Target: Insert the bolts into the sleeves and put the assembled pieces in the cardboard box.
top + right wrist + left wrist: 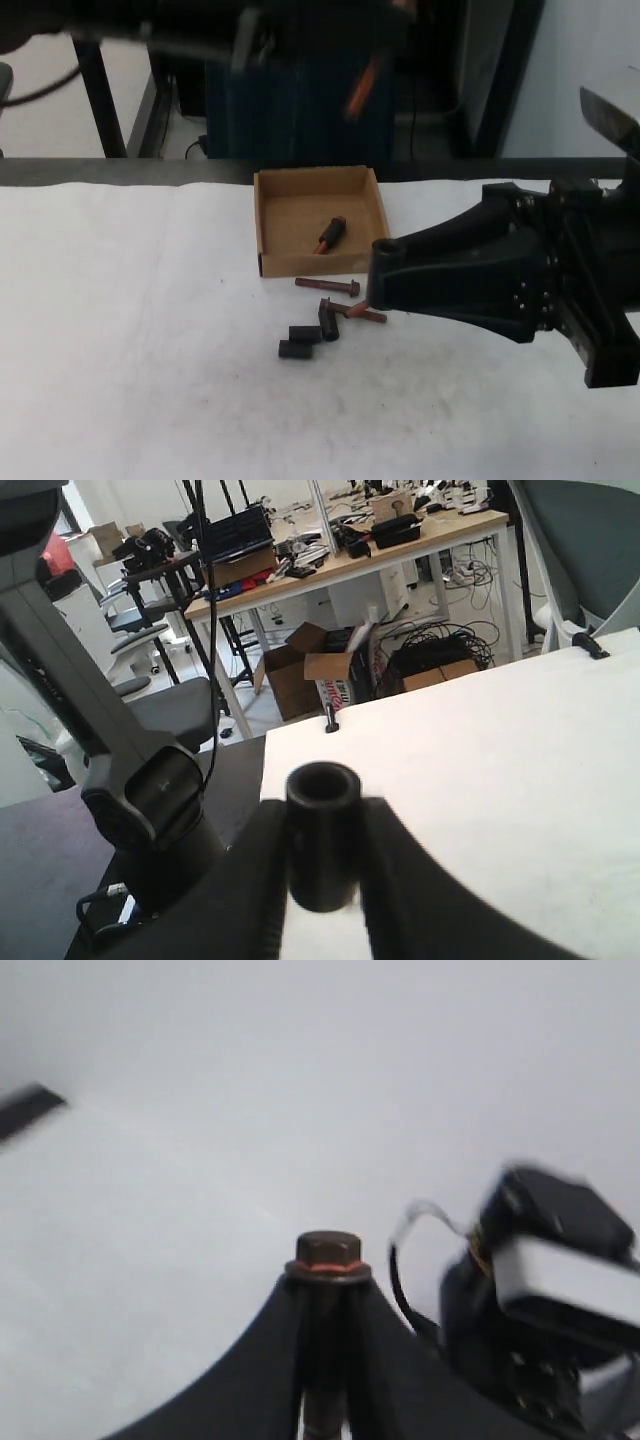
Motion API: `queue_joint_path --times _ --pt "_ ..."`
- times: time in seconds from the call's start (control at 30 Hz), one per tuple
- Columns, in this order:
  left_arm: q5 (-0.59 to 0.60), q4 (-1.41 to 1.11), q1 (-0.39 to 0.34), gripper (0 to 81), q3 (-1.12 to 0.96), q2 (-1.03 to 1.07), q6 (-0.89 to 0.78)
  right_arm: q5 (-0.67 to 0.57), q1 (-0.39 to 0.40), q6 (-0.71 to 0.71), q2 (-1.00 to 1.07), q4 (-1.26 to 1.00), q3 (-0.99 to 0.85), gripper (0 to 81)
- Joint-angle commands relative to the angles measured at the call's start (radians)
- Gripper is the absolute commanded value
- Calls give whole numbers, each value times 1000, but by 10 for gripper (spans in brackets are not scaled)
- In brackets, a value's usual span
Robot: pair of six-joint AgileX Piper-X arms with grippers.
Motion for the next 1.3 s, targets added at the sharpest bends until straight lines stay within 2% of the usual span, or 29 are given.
queue_joint_path --times 0.0,0.1,0.37,0.63,0.83,1.27 --pt "-135 -313 -23 8 50 -53 -150 -13 -3 -6 -11 -6 -2 2" --pt "-241 -526 -39 8 160 -66 -282 -4 -4 -26 -11 -6 -2 2" --pt "-300 -1125 -52 8 512 -81 -503 10 -4 -47 -11 -6 -2 2" --pt "-168 -1083 -32 8 561 -153 -484 81 -4 -60 -8 1 -2 2" --pt "-164 -846 -32 8 567 -243 -335 109 -4 -106 20 1 -2 2" --pt "-143 -748 -32 8 567 -254 -375 123 -1 -74 79 -130 -2 2"
